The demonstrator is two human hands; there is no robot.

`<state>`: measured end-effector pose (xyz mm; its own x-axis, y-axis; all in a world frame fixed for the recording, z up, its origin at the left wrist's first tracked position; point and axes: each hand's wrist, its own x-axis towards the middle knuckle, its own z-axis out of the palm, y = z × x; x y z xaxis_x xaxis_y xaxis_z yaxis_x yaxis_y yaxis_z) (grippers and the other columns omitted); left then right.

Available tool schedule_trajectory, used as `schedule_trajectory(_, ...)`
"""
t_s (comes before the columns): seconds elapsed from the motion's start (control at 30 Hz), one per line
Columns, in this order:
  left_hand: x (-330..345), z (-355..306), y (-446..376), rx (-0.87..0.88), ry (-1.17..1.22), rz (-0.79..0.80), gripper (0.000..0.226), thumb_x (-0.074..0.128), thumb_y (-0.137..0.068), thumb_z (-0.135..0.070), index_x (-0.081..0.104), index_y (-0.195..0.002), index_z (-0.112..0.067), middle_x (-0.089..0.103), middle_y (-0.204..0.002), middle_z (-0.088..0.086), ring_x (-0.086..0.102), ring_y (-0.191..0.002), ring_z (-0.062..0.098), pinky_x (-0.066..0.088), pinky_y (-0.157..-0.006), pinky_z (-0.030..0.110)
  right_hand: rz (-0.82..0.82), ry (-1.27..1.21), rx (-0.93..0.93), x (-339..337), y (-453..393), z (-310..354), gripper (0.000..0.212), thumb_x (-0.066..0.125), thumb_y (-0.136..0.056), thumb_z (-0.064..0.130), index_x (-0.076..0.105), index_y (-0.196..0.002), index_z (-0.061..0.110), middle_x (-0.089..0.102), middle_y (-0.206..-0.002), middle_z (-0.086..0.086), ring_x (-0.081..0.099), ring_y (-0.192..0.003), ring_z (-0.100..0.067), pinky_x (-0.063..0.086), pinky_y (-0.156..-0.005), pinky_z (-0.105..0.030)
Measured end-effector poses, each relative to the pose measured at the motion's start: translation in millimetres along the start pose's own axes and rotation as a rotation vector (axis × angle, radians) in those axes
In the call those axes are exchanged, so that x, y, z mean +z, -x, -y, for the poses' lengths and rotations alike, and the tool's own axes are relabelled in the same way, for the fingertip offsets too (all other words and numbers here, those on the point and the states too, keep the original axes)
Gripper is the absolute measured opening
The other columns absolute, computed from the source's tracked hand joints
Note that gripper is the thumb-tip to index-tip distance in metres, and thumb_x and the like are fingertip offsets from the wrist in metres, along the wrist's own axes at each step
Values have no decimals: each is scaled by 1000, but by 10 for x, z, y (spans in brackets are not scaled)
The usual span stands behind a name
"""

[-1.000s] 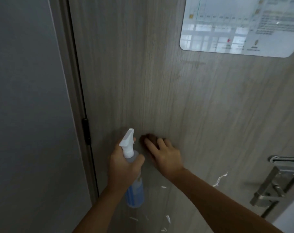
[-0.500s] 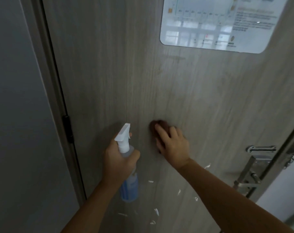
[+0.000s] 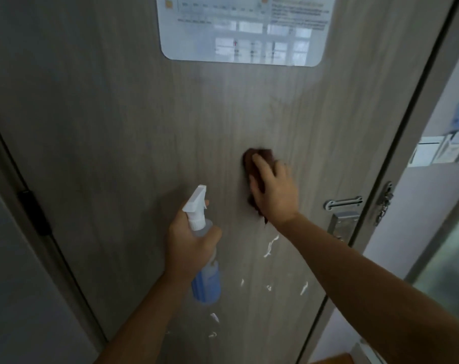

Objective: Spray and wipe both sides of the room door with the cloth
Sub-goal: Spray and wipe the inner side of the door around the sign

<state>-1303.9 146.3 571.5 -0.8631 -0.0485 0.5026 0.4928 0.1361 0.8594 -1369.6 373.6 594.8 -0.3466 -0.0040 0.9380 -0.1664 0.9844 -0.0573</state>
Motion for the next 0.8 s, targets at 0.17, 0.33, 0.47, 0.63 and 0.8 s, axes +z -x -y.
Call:
schedule_trajectory(0.17,356,-9,157,-48,-23,63,31,73,-73,-8,64,-95,-29,65,-73,-9,62,-63,2,53,-60,22,235,-23,-196,-72,563,-353,42,63,-97,36,62,-138,25,57,-99,-9,57,-87,-32,55,-56,-43)
schedule_trajectory(0.33,750,-44,307,-147,-56,97,24,71,-68,-18,60,-85,-30,64,-67,-10,60,-58,4,51,-59,29,147,-112,172,-385,391,-823,47,57,-99,39,52,-144,24,57,-107,-14,60,-91,-35,56,-66,-45)
schedule_trajectory(0.47,976,-79,375,-203,-108,79,25,75,-70,-19,62,-89,-30,67,-73,-5,65,-63,6,57,-64,33,135,-116,167,-488,277,-1098,48,61,-99,38,51,-144,24,56,-106,-13,58,-90,-32,56,-62,-45)
schedule_trajectory(0.63,1113,30,471,-263,-154,67,33,81,-80,1,66,-97,-22,70,-78,-6,68,-69,0,55,-68,28,179,-170,162,-409,397,-1195,51,62,-99,37,42,-145,28,55,-107,-14,56,-88,-31,56,-67,-46)
schedule_trajectory(0.8,1186,146,524,-306,-169,78,33,82,-81,4,62,-86,-21,69,-80,-1,68,-70,7,54,-65,20,158,-193,237,-318,491,-1180,50,58,-99,40,43,-144,28,54,-106,-14,57,-89,-32,54,-69,-48)
